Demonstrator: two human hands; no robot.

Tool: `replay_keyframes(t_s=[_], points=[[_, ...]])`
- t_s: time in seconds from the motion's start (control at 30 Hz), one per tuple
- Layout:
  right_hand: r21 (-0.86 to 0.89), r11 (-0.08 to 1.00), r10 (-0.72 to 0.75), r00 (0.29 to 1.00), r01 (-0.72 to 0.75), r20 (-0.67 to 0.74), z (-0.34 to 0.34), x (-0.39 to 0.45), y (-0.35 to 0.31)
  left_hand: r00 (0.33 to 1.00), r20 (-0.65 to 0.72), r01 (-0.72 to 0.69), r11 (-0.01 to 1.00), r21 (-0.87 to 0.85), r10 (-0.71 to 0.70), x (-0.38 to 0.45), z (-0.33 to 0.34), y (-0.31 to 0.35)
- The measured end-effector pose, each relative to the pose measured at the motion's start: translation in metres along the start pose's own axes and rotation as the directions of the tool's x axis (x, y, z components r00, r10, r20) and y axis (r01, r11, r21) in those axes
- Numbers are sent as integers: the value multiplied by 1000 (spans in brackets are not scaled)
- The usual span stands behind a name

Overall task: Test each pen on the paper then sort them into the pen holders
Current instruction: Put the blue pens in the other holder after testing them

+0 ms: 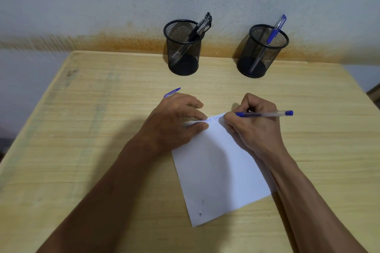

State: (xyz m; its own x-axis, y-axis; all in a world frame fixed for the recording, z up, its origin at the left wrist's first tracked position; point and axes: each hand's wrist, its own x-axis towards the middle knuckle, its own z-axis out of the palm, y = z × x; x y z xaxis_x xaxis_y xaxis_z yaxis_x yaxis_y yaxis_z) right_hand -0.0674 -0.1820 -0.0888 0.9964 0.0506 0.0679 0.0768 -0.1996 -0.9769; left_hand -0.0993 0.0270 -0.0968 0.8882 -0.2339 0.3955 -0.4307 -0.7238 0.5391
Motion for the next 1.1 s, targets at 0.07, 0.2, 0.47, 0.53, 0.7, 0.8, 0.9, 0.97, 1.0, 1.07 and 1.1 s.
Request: replay_keyframes(t_s=[0.07,0.2,0.47,0.53,0.7,0.8,0.9,0.97,1.0,1.07,1.1], points=[[-11,1000,-13,1000,13,-1,0,-1,0,1000,3,8,1000,0,-8,0,0,1],[-1,1000,-10,1000,10,-10,0,-1,-2,1000,1,8,1000,-3,-8,0,-1,2],[-54,998,-12,1000,11,-28,-3,-1,-1,1000,3,16,1000,-19,-16,0,0,2],[-62,998,-35,999,33,-30,-2,-2,-2,1000,-6,12,1000,-14,-12,0,0,1],[40,999,-6,994,10,-109,-2,-4,-15,1000,-21,-8,1000,-2,7,-1,2,0],[412,909,128,983,-64,-131,-11,-2,-23,999,-41,-18,1000,1,18,-2,3,1],[596,799,190,975,-83,-118,-17,0,-22,998,-62,-28,999,16,29,-4,4,1],[609,788,194,975,-89,-108,-17,0,-22,992,-107,-57,998,38,60,-5,3,2],[612,786,193,976,-90,-104,-16,0,-22,986,-149,-67,997,48,74,-5,4,3],[620,779,192,977,-94,-93,-17,1,-21,961,-270,-38,996,82,59,-6,3,7],[620,779,192,977,-97,-89,-17,2,-21,939,-345,22,994,107,16,-6,1,8]])
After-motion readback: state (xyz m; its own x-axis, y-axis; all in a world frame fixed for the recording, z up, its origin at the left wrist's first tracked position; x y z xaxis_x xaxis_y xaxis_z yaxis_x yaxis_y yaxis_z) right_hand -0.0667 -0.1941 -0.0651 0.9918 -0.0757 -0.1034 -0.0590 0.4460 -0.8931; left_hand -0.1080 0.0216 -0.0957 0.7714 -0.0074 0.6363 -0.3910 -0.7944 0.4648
